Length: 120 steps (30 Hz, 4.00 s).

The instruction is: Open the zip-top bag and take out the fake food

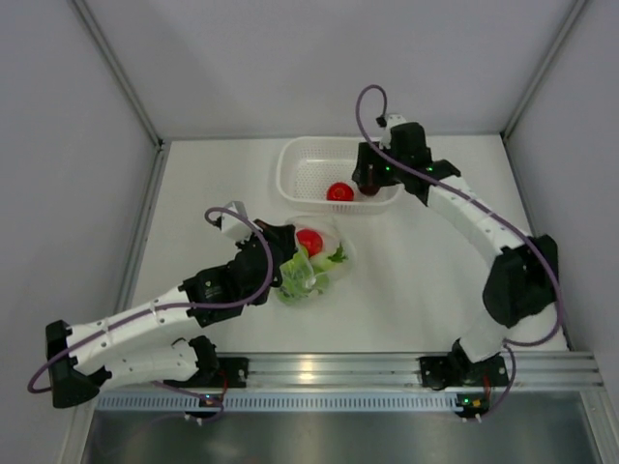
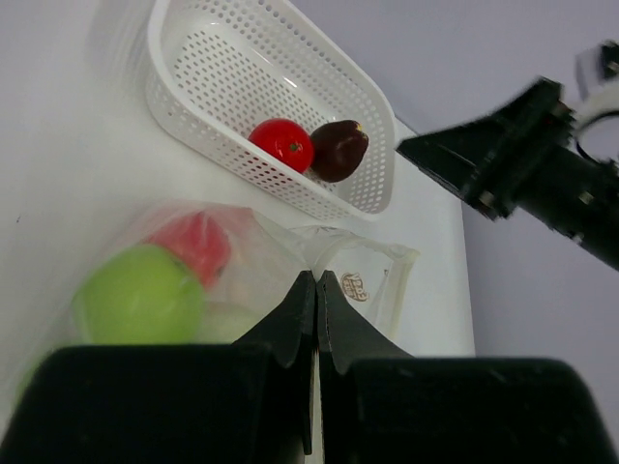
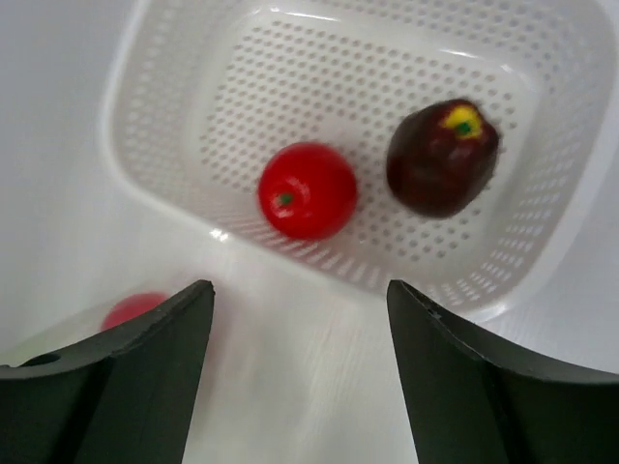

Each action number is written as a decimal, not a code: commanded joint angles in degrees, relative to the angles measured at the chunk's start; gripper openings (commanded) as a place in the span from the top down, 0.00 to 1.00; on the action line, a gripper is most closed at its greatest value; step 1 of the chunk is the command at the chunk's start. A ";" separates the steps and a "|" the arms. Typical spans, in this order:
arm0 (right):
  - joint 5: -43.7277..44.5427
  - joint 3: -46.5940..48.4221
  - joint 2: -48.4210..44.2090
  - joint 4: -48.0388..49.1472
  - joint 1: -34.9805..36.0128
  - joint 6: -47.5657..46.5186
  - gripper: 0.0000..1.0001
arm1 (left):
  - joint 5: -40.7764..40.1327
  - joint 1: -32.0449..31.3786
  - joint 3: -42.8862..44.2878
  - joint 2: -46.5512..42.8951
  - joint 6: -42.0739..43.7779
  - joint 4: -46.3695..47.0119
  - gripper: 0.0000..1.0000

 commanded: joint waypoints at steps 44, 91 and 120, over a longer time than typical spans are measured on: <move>20.63 -35.59 -15.52 11.11 30.29 21.82 0.46 | 2.94 0.20 -0.25 11.24 -12.67 3.24 1.00; 19.22 -37.00 -43.01 8.66 31.17 7.07 1.00 | -0.04 0.29 -1.75 11.33 -6.51 4.30 1.00; 21.17 -8.35 -14.23 4.25 6.39 -3.83 1.00 | -2.33 2.23 -8.95 -4.05 -8.54 0.17 1.00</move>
